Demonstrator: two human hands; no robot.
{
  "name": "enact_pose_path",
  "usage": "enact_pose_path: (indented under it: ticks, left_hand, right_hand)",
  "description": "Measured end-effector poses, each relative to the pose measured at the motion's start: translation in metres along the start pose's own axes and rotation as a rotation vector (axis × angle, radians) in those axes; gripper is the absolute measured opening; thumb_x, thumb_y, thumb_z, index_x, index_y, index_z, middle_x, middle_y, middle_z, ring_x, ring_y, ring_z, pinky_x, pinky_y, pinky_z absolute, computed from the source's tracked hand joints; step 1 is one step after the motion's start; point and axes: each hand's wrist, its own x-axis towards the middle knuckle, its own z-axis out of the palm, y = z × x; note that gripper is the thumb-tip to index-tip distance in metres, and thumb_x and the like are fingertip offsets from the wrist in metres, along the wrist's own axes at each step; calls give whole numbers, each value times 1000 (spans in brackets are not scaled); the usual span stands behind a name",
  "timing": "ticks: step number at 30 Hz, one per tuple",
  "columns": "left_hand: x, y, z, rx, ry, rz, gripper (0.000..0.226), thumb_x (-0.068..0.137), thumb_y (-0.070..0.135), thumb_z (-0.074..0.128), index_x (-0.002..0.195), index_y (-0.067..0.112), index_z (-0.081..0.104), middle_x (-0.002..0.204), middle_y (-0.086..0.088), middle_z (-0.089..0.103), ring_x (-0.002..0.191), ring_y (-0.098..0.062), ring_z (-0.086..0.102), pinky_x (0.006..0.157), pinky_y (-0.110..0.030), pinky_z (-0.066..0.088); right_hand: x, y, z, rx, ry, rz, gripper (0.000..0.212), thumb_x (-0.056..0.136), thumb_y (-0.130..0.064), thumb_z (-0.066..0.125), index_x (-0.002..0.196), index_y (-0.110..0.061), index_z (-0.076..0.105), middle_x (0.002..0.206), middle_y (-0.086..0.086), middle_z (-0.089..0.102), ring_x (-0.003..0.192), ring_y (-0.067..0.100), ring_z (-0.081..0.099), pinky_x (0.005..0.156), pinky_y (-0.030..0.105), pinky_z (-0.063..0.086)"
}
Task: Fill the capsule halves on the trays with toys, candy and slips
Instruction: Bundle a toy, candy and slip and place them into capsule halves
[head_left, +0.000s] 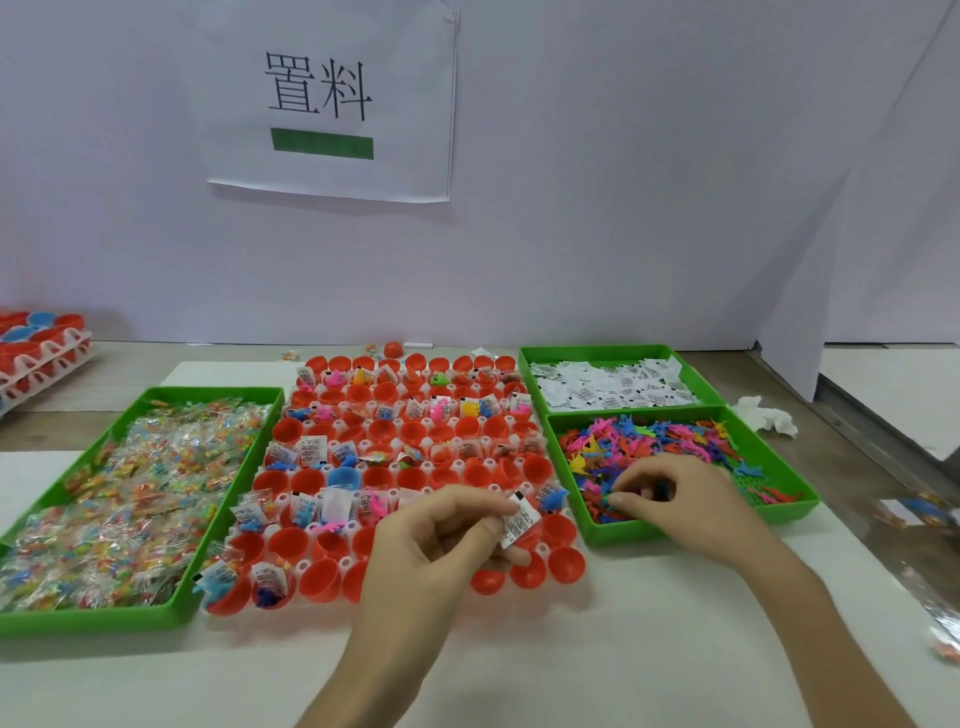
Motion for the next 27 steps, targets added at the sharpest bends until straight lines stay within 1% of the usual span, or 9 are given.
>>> enact_pose_path:
  ticks: [2, 6, 9, 12, 16, 17, 19, 22, 27]
  left_hand:
    - [0, 0, 0, 14, 10, 1, 36, 92, -7, 61, 84, 23, 80, 80, -5, 77, 71, -25, 76, 63, -21, 58]
    - [1, 0, 0, 51, 23, -7, 38, 93, -5, 61, 86, 28, 81, 83, -2, 78, 72, -22, 76, 65, -22, 58]
    - [1, 1, -1, 74, 25, 10, 39, 93, -3, 62, 87, 31, 81, 84, 1, 78, 74, -20, 76, 66, -20, 57]
    - [-1, 1, -1, 85, 10, 29, 31, 89, 2, 68, 91, 31, 80, 82, 1, 78, 75, -18, 76, 66, -18, 56]
    - [-1, 0, 0, 97, 20, 43, 32, 88, 1, 70, 90, 31, 80, 82, 3, 78, 74, -16, 76, 66, -17, 57]
    - [-1, 0, 1, 96, 18, 45, 32, 89, 1, 70, 90, 31, 80, 82, 2, 78, 74, -16, 76, 66, -17, 57]
    - [0, -1, 1, 94, 20, 55, 28, 90, 2, 69, 91, 28, 81, 82, 1, 78, 73, -18, 75, 66, -18, 57]
    - [1, -2, -2, 89, 35, 72, 26, 92, 2, 67, 94, 25, 79, 81, -3, 78, 73, -20, 75, 66, -20, 57]
    - [2, 0, -3, 63, 4, 61, 30, 92, 0, 65, 96, 26, 79, 84, -2, 78, 75, -19, 75, 67, -19, 57]
  right_hand:
    - [2, 2, 2, -7, 23, -10, 15, 84, -36, 78, 72, -40, 70, 78, -11, 67, 78, 7, 58, 85, 41, 44]
    - [5, 8, 6, 82, 180, -74, 17, 87, -19, 77, 75, -31, 72, 80, -11, 69, 71, 0, 55, 65, 14, 36]
    - [6, -1, 5, 254, 306, -136, 20, 89, -13, 74, 74, -26, 71, 72, -5, 67, 62, 3, 53, 59, 16, 41]
    - [-2, -25, 2, 552, 249, -199, 17, 92, -18, 69, 77, -27, 71, 73, -1, 69, 68, 18, 61, 66, 28, 51]
    - [-22, -67, 12, 838, 68, -388, 10, 93, -27, 65, 85, -21, 69, 77, 8, 69, 63, 18, 64, 64, 23, 52]
    - [-26, -74, 17, 850, 54, -438, 9, 93, -24, 65, 87, -19, 68, 77, 10, 68, 63, 19, 65, 64, 24, 52]
    - [-31, -84, 26, 796, 77, -526, 5, 92, -19, 67, 89, -17, 70, 79, 2, 68, 71, 17, 66, 68, 24, 52]
    - [-36, -90, 31, 693, 158, -611, 6, 88, -23, 72, 92, -19, 74, 89, -8, 70, 86, 19, 68, 75, 26, 53]
    - [-41, -89, 30, 620, 259, -663, 17, 81, -27, 80, 97, -24, 75, 95, -12, 72, 96, 19, 68, 81, 30, 53]
